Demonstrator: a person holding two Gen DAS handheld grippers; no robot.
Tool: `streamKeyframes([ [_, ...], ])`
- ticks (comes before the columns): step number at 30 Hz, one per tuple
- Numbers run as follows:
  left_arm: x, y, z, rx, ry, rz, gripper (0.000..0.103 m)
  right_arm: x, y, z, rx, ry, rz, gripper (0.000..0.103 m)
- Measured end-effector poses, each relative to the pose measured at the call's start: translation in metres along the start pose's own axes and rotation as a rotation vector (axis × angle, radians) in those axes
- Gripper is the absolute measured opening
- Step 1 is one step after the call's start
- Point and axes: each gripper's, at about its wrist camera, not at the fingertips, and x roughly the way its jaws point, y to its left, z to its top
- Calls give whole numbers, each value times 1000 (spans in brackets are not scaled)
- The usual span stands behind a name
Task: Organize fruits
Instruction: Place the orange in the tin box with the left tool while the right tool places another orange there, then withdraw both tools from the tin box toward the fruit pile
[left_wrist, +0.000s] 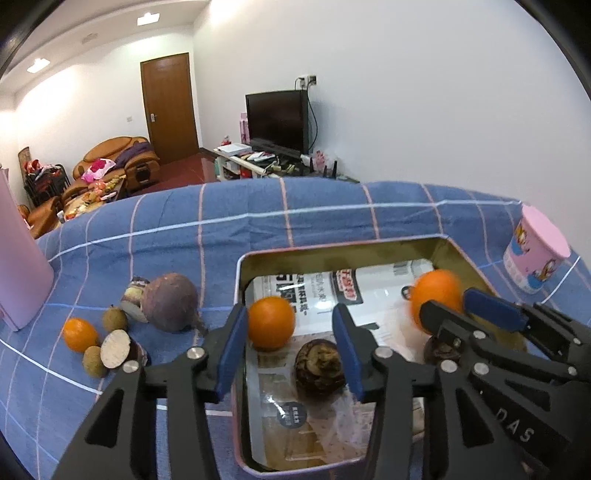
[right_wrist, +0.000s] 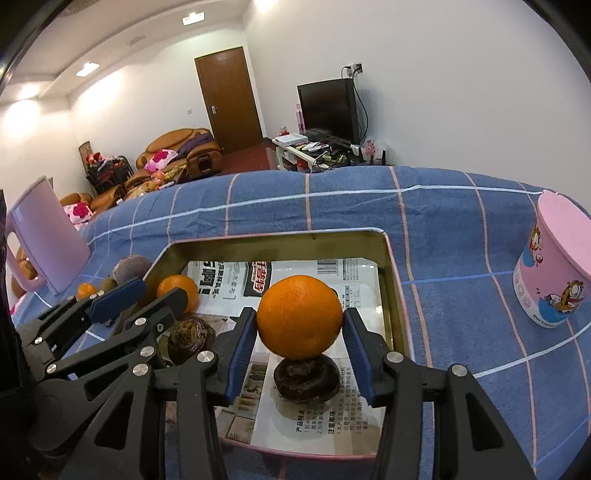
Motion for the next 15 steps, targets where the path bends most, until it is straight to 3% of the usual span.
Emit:
streamKeyframes([
  [1, -2, 2, 0, -6, -10, 11, 59, -3, 0, 1, 2, -13, -2, 51],
  [3, -6, 7, 1, -29, -41, 78, 82, -8, -3, 2, 10, -39, -23, 61],
  [6, -12, 21, 4, -89, -80, 96, 98, -15, -9, 4, 51, -75, 1, 78],
  [9, -19, 28, 6, -121, -105, 88, 99, -22, -9, 4, 70, -119, 43, 79],
  [15, -26, 42, 14, -117, -122, 125, 99, -25, -1, 3, 27, -156, 7, 79],
])
